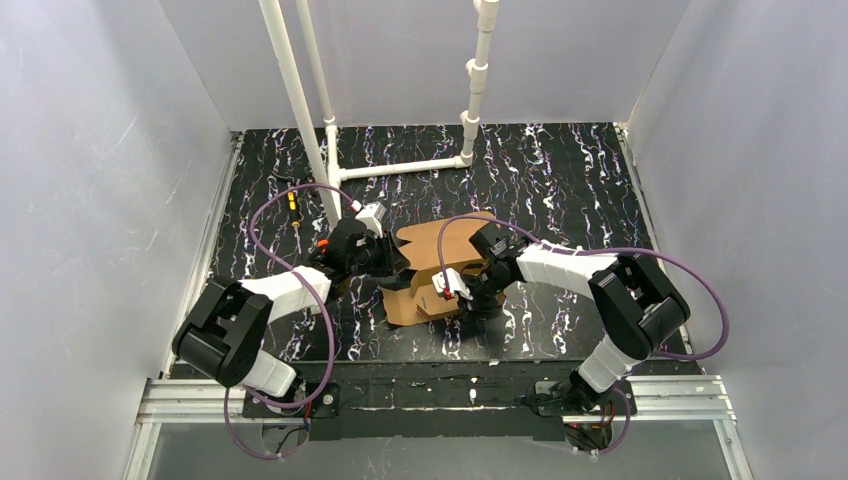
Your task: Fold the paper box
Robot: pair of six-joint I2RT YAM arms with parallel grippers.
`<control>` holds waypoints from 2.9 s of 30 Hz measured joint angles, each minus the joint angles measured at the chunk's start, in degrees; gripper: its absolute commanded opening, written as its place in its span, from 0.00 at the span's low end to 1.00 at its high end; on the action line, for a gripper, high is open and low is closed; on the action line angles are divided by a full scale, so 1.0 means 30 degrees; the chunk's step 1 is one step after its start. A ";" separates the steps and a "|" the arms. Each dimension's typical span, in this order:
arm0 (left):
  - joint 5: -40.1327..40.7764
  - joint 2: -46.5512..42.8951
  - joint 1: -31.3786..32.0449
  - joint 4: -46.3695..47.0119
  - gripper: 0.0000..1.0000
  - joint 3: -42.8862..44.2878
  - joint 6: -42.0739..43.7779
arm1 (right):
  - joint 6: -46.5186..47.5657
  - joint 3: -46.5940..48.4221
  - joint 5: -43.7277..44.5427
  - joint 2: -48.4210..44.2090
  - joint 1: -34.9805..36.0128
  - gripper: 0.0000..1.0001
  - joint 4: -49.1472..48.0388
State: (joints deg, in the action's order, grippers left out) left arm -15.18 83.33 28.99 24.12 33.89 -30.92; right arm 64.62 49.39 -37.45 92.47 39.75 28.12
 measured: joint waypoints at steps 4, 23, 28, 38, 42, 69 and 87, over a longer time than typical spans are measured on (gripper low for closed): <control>0.0000 0.0270 0.0000 0.0036 0.20 0.0007 -0.0058 | 0.0000 0.0000 0.0000 0.0000 0.0000 0.33 0.0000; 0.0495 -0.4058 0.0000 -0.0211 0.40 -0.0692 -0.1647 | -0.0109 0.0007 -0.0007 0.0007 0.0000 0.32 0.0007; 0.0495 -0.7461 -0.0022 -0.1231 0.39 -0.2157 -0.2346 | -0.0146 0.0015 -0.0015 0.0022 0.0000 0.31 0.0007; 0.0845 -1.4557 -0.0131 -0.6921 0.51 -0.5493 -0.4277 | -0.0415 0.0146 -0.0029 0.0153 0.0000 0.31 0.0007; 0.0838 -1.4316 -0.0131 -0.7286 0.59 -0.6572 -0.5544 | -0.0459 0.0182 -0.0087 0.0197 0.0000 0.31 0.0015; -0.1217 -0.8859 -0.0087 -0.5326 0.00 -0.5778 -0.7315 | -0.0495 0.0262 -0.0080 0.0277 0.0000 0.30 0.0015; -0.3592 -0.7329 0.0867 -0.1814 0.00 -0.4371 -0.7570 | -0.1290 0.0364 0.0080 0.0430 0.0044 0.14 -0.0437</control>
State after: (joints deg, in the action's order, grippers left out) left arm -25.96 61.34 31.59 18.68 20.78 -53.63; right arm 60.75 50.48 -37.21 93.76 39.88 26.81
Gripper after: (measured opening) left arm 0.010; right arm 0.180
